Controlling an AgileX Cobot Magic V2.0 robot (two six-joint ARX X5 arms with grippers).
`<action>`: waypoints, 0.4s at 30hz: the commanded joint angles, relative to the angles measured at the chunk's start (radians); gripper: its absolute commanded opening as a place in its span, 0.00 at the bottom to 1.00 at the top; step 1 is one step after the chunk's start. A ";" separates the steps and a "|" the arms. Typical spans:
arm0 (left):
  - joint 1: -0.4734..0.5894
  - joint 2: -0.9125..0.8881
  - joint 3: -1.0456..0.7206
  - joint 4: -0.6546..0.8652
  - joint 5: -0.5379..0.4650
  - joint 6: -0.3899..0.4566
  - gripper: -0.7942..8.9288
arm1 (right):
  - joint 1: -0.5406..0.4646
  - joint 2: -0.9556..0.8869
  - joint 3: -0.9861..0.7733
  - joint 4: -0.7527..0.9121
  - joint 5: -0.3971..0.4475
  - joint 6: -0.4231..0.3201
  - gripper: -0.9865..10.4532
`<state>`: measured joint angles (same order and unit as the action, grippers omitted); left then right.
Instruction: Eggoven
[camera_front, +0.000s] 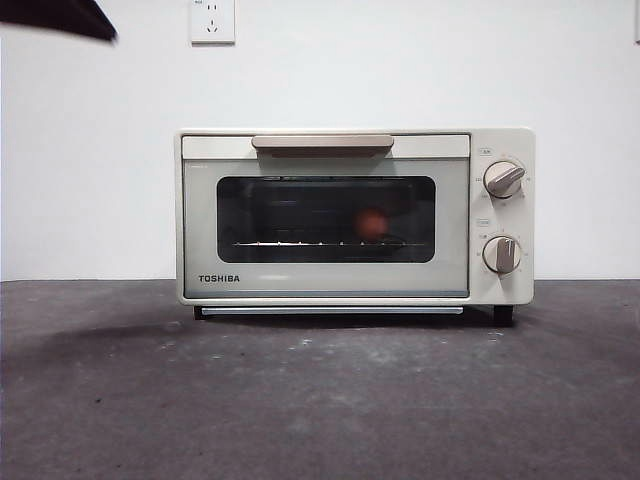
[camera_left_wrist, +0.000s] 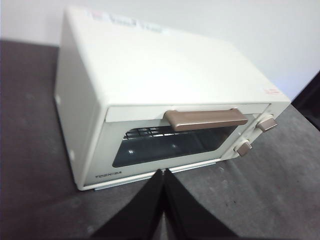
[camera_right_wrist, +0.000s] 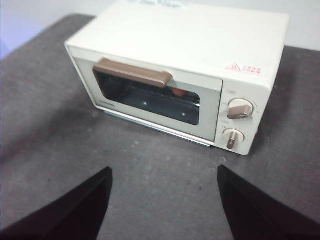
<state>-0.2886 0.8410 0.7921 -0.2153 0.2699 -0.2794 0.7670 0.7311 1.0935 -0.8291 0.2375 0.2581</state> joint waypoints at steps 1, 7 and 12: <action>-0.020 -0.062 0.017 -0.076 -0.053 0.035 0.09 | 0.010 0.040 0.017 0.005 0.003 -0.031 0.35; -0.037 -0.167 0.018 -0.214 -0.116 0.037 0.09 | 0.010 0.106 0.004 0.015 -0.004 -0.031 0.27; -0.037 -0.209 0.018 -0.241 -0.116 0.036 0.09 | 0.010 0.127 -0.071 0.078 -0.025 -0.026 0.09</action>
<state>-0.3222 0.6300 0.7940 -0.4614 0.1562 -0.2531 0.7670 0.8436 1.0264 -0.7654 0.2165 0.2344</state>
